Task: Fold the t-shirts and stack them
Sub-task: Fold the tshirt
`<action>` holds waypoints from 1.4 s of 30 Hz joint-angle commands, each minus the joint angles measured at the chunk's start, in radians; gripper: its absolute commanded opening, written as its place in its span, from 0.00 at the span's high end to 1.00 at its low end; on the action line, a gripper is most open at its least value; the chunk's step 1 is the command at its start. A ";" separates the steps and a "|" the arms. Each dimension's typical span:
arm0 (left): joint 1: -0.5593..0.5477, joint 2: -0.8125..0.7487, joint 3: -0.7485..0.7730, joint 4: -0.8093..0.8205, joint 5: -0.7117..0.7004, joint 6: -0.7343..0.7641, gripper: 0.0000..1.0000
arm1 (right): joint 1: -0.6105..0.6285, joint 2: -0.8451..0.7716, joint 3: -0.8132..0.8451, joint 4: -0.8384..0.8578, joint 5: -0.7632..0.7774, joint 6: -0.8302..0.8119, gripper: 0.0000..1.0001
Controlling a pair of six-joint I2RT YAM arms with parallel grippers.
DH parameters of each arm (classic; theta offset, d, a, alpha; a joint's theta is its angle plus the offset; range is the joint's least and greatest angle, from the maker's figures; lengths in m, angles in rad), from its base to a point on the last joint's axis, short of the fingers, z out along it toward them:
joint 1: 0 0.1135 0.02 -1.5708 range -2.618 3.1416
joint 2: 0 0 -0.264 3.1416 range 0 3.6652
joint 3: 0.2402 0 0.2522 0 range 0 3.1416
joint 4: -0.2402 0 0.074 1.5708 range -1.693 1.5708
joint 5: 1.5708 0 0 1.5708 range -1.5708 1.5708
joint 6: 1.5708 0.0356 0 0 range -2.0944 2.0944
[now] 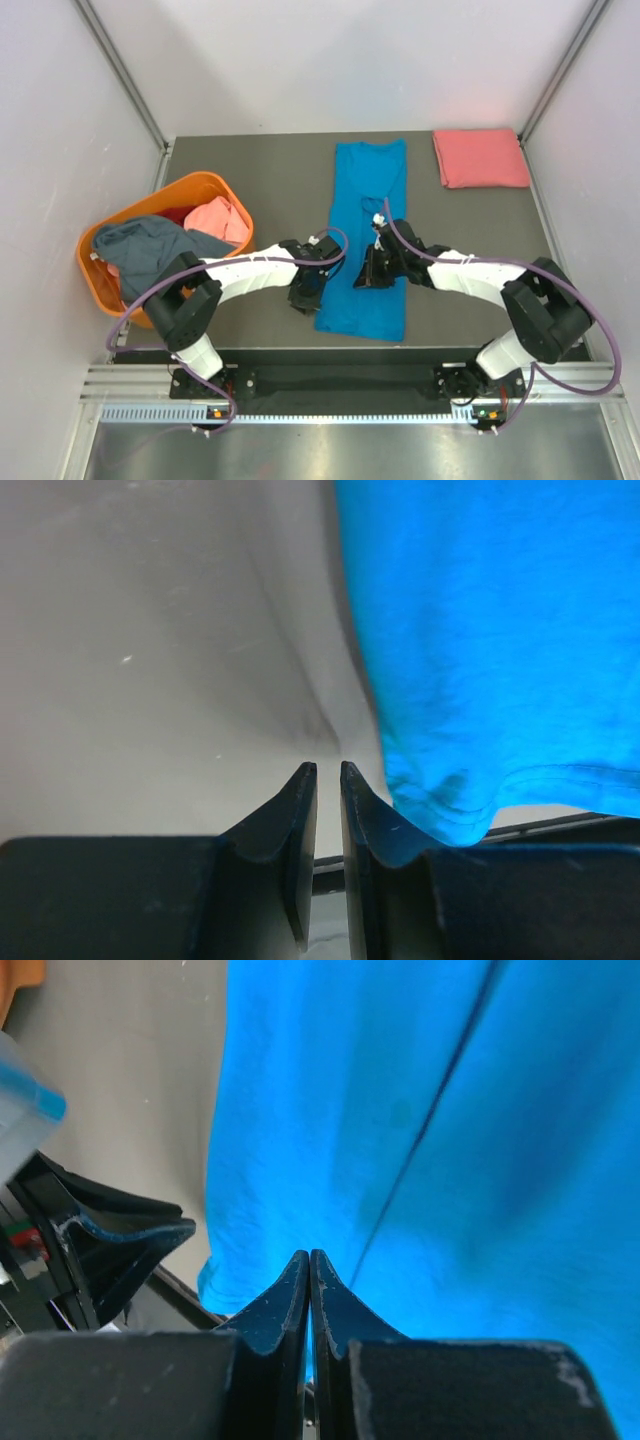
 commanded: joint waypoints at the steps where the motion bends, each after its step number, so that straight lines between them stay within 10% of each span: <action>1: -0.001 -0.023 0.061 -0.056 -0.045 -0.024 0.79 | 0.034 0.012 -0.006 0.090 -0.022 0.022 1.00; 11: -0.001 -0.057 0.055 0.150 0.271 -0.027 0.80 | 0.063 0.085 -0.070 0.192 -0.045 0.057 1.00; 42: 0.013 -0.063 0.053 -0.060 0.033 -0.046 0.75 | 0.074 -0.013 -0.046 0.085 -0.032 0.048 0.95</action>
